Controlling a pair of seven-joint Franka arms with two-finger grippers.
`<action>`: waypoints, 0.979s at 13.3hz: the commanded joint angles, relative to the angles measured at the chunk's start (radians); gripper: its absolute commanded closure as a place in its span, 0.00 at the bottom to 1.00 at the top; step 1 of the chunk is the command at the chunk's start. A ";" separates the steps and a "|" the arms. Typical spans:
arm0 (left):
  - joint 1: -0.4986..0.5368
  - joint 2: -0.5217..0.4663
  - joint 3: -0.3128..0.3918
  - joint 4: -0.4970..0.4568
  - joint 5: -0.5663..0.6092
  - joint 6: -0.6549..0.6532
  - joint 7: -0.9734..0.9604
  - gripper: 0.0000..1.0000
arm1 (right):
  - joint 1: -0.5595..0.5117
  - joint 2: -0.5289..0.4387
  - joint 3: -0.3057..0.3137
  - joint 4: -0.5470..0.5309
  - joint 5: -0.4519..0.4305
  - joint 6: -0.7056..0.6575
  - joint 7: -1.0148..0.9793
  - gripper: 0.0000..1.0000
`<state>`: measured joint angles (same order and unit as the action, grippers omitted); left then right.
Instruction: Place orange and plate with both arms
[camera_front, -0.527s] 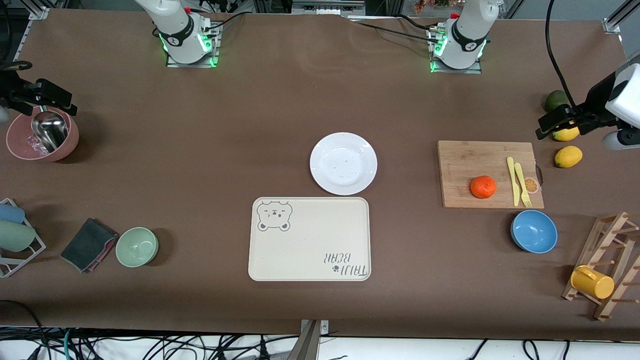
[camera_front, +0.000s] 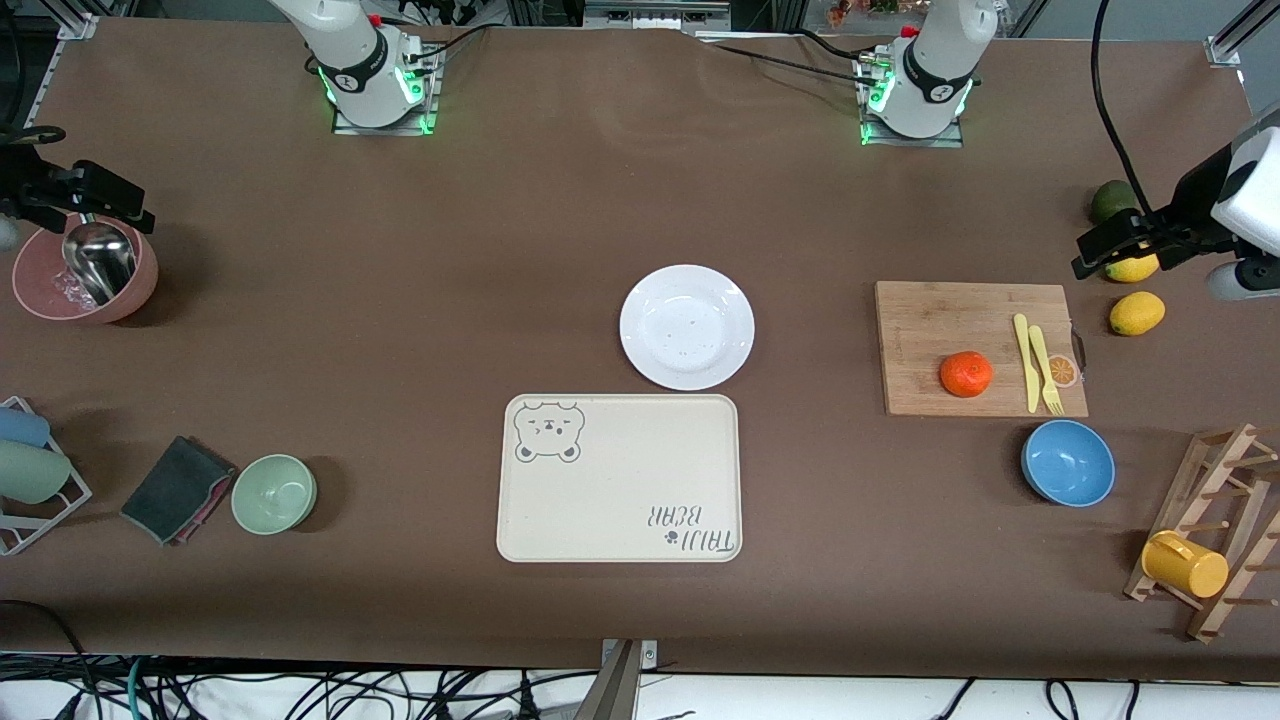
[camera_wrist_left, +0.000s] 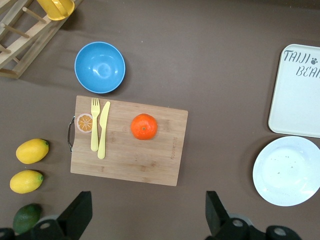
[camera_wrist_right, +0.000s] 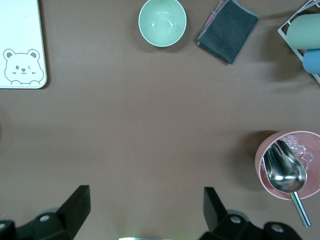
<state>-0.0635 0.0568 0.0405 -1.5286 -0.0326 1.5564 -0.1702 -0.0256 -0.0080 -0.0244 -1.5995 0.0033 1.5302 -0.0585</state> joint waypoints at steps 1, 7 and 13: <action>0.004 0.001 0.001 0.022 -0.009 -0.018 0.011 0.00 | 0.009 -0.009 -0.005 -0.005 0.006 -0.001 -0.006 0.00; 0.016 0.000 0.004 0.024 -0.004 -0.019 0.011 0.00 | 0.009 -0.009 -0.005 -0.005 0.006 -0.004 -0.012 0.00; 0.016 0.009 -0.007 0.024 -0.001 -0.021 0.012 0.00 | 0.009 -0.012 -0.003 -0.005 0.006 -0.019 -0.006 0.00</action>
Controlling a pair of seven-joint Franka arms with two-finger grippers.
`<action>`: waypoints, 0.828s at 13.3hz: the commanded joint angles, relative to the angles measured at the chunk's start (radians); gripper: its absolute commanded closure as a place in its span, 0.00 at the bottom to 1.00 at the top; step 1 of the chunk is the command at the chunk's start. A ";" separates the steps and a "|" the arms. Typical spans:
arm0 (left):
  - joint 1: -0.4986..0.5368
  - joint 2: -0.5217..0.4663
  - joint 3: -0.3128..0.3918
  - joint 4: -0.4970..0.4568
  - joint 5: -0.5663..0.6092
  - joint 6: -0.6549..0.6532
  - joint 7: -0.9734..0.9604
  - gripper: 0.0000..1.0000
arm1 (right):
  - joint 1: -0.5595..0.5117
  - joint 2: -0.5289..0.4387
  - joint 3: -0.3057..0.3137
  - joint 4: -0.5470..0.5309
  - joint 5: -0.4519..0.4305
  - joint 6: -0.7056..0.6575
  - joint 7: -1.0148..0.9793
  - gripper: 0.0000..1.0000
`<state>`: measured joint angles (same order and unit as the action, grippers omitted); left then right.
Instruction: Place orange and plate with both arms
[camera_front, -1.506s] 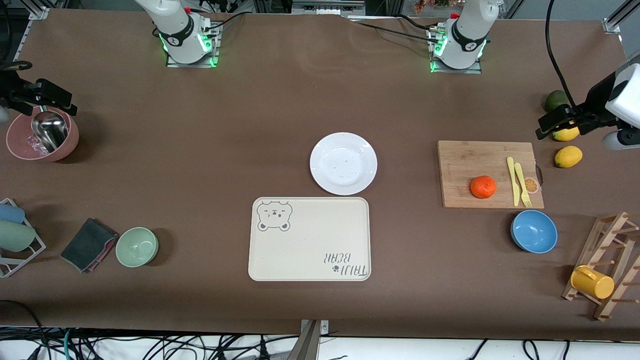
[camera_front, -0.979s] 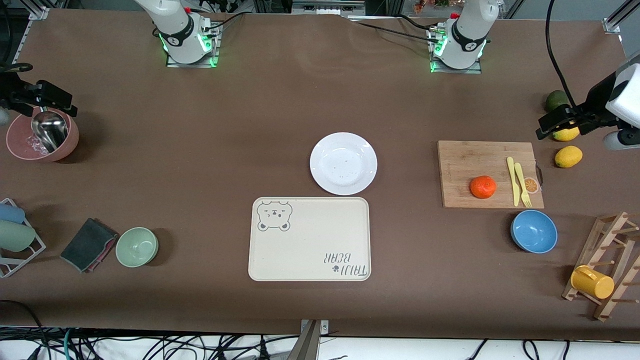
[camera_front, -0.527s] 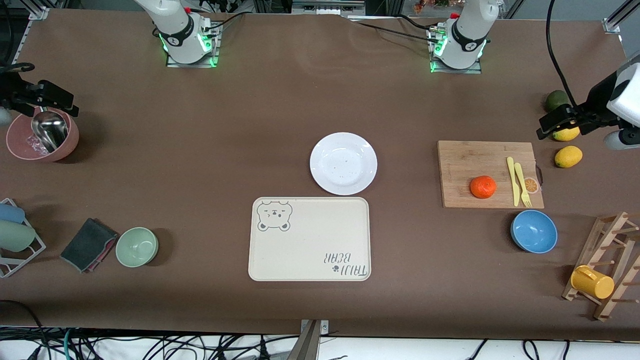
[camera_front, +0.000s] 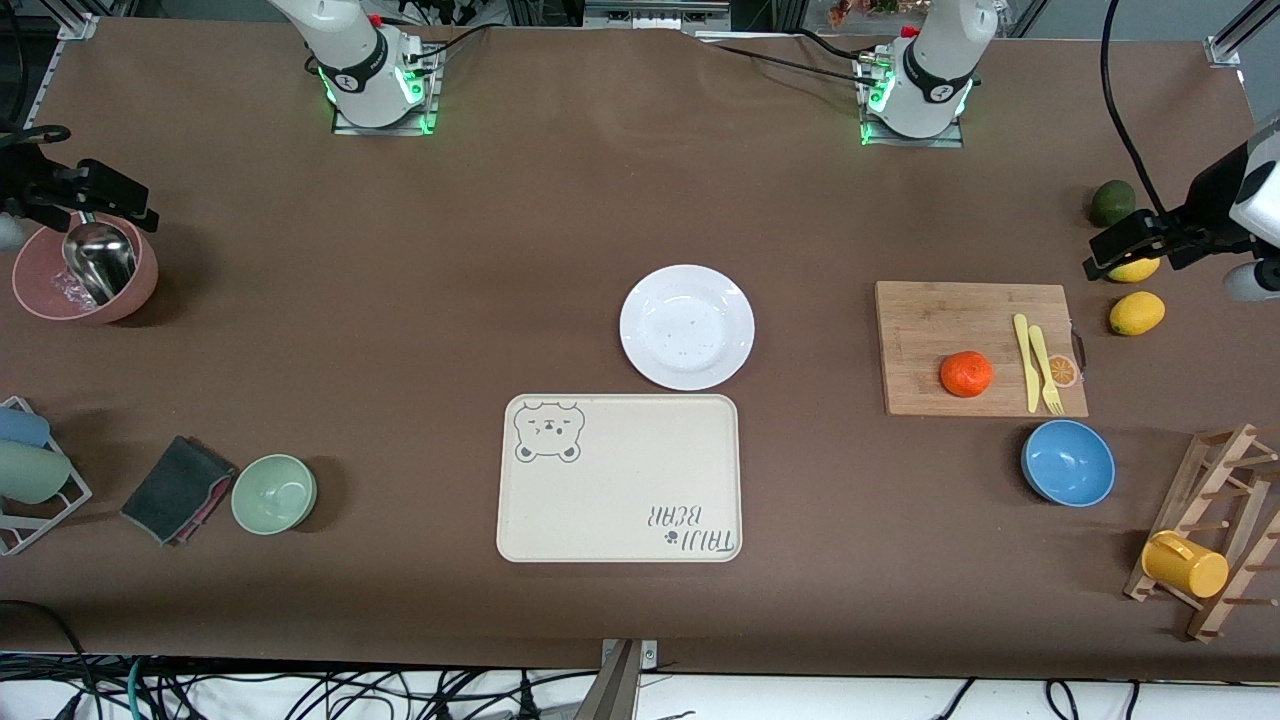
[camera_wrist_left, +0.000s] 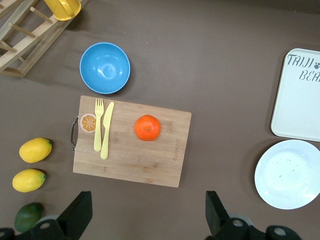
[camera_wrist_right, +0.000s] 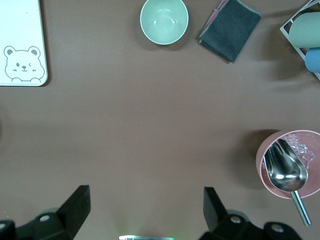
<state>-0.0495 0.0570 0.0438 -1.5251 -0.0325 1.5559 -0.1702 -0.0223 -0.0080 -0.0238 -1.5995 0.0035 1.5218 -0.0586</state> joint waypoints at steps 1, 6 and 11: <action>0.007 0.010 -0.015 0.019 0.000 -0.020 0.012 0.00 | 0.005 -0.012 -0.002 -0.005 0.006 -0.009 -0.006 0.00; 0.079 0.015 -0.053 -0.038 -0.013 -0.001 0.026 0.00 | 0.005 -0.010 -0.005 -0.005 0.006 -0.011 -0.007 0.00; 0.091 0.015 -0.055 -0.113 -0.001 0.018 0.024 0.00 | 0.005 -0.013 -0.005 -0.005 0.006 -0.014 -0.010 0.00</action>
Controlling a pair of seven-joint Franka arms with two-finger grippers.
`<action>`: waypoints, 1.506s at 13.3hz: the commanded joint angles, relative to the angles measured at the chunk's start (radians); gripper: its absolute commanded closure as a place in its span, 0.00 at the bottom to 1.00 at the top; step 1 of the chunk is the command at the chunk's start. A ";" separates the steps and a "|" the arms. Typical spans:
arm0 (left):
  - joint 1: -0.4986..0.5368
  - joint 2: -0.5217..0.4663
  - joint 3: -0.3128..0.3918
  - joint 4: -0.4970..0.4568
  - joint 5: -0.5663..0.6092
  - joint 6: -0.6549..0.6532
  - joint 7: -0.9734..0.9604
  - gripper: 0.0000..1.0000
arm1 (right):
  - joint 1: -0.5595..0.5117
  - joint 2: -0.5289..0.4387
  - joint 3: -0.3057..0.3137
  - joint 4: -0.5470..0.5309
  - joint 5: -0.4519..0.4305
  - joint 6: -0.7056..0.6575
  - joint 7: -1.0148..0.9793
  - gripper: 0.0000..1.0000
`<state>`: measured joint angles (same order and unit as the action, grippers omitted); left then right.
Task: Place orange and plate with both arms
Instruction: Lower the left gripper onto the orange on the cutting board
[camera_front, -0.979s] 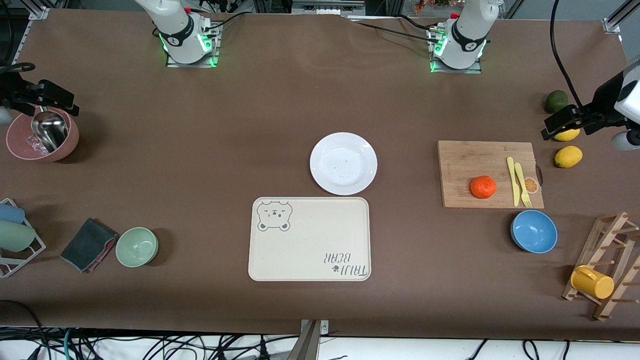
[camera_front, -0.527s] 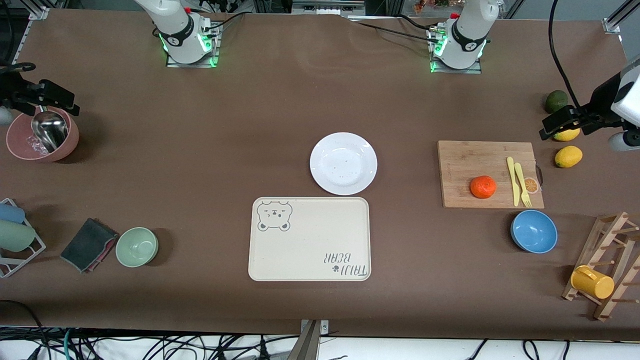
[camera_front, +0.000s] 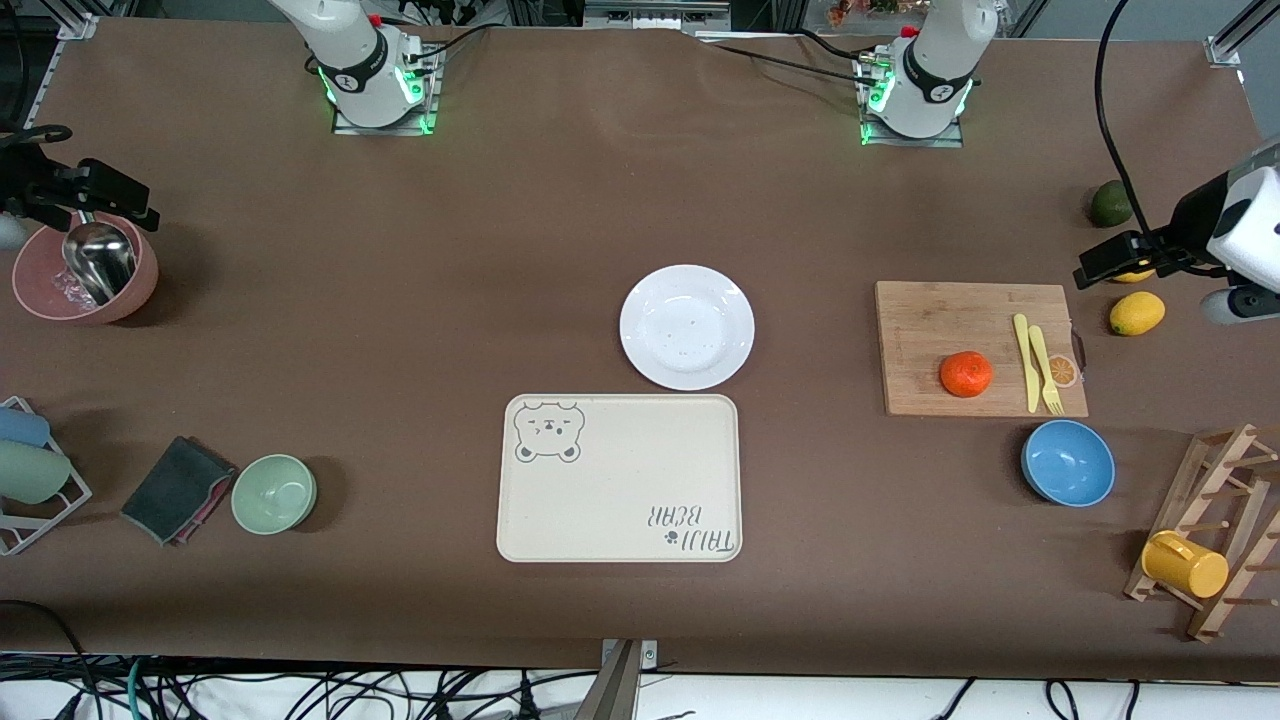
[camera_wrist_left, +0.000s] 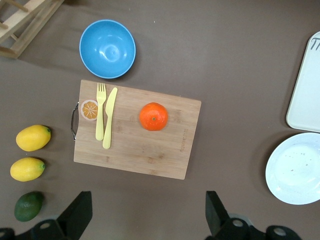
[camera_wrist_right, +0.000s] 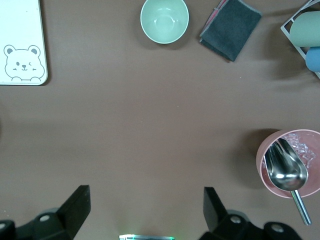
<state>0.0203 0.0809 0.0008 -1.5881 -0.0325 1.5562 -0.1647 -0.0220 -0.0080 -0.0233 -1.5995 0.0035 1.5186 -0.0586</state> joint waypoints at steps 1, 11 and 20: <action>0.020 -0.007 -0.010 -0.079 -0.001 0.028 0.021 0.00 | 0.005 -0.012 -0.006 -0.005 0.006 -0.008 -0.010 0.00; 0.007 0.095 -0.009 -0.459 -0.003 0.534 0.005 0.00 | 0.005 -0.009 -0.006 -0.005 0.006 0.003 -0.012 0.00; -0.048 0.273 0.045 -0.518 -0.003 0.860 0.017 0.00 | 0.005 -0.009 -0.004 -0.005 0.007 0.000 -0.014 0.00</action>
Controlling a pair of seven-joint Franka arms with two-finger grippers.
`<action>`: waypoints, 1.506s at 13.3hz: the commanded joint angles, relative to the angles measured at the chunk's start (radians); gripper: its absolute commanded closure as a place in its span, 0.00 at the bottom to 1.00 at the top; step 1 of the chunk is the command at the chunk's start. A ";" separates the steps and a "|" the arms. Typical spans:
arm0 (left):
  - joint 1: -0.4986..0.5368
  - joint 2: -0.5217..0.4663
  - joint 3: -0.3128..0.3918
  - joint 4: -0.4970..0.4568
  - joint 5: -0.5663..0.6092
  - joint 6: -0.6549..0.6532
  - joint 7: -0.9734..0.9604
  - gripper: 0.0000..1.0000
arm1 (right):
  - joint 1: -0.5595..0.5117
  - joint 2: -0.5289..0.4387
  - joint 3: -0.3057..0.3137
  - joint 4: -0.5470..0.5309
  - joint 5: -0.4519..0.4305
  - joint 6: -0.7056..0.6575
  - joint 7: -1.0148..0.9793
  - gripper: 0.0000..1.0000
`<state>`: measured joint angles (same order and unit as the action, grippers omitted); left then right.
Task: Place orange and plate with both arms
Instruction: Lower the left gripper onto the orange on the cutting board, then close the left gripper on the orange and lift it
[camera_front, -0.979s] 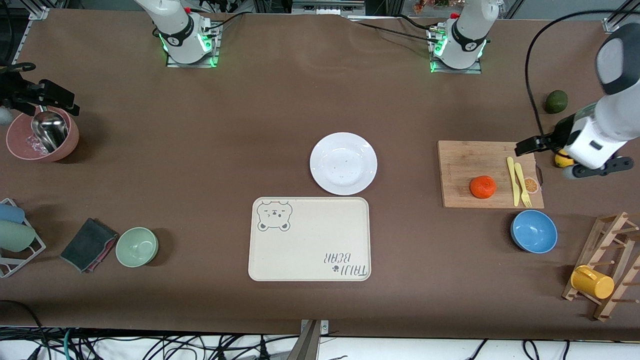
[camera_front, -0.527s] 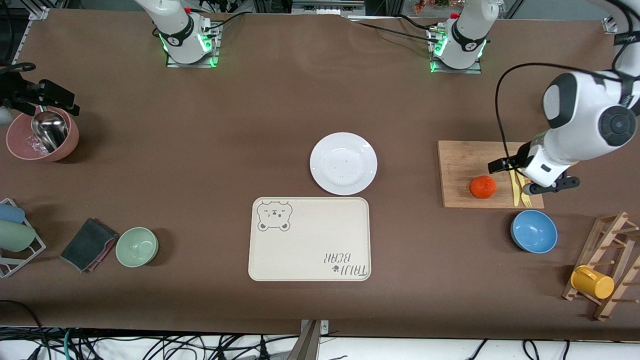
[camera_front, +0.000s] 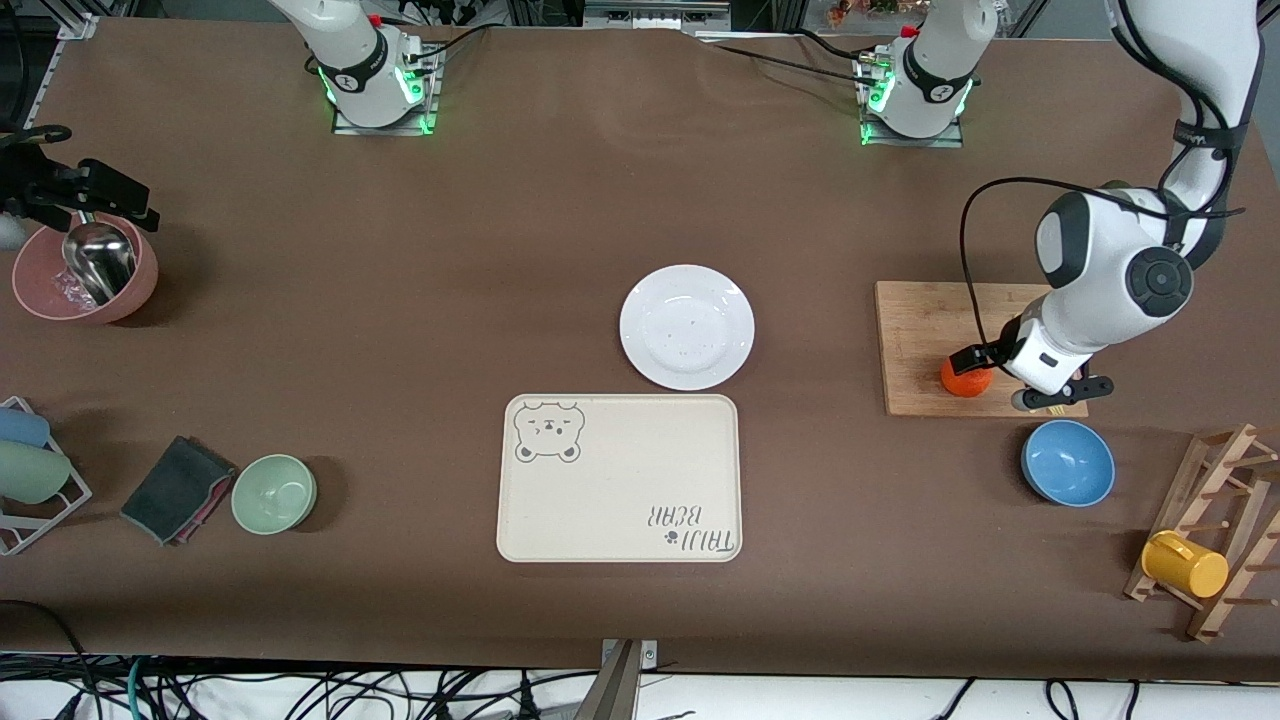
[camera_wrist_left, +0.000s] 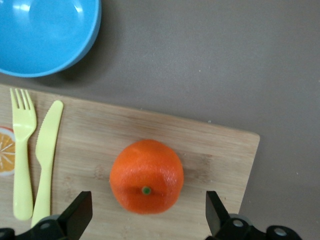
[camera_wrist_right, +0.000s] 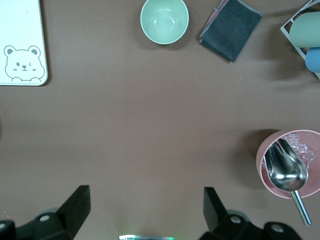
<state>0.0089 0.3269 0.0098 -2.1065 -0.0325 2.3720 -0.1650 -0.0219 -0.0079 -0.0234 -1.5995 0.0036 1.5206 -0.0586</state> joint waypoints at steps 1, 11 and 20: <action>-0.038 0.040 0.038 0.000 -0.003 0.062 0.018 0.00 | 0.005 -0.009 -0.004 -0.005 0.007 -0.002 -0.014 0.00; -0.049 0.081 0.047 -0.020 -0.009 0.113 0.018 0.97 | 0.005 -0.009 -0.004 -0.005 0.007 -0.005 -0.014 0.00; -0.096 -0.025 -0.186 0.039 -0.047 0.035 -0.112 1.00 | 0.005 -0.009 -0.004 -0.005 0.007 -0.008 -0.014 0.00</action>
<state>-0.0622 0.3132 -0.1197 -2.0776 -0.0413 2.4286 -0.2218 -0.0217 -0.0079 -0.0232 -1.5995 0.0038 1.5196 -0.0586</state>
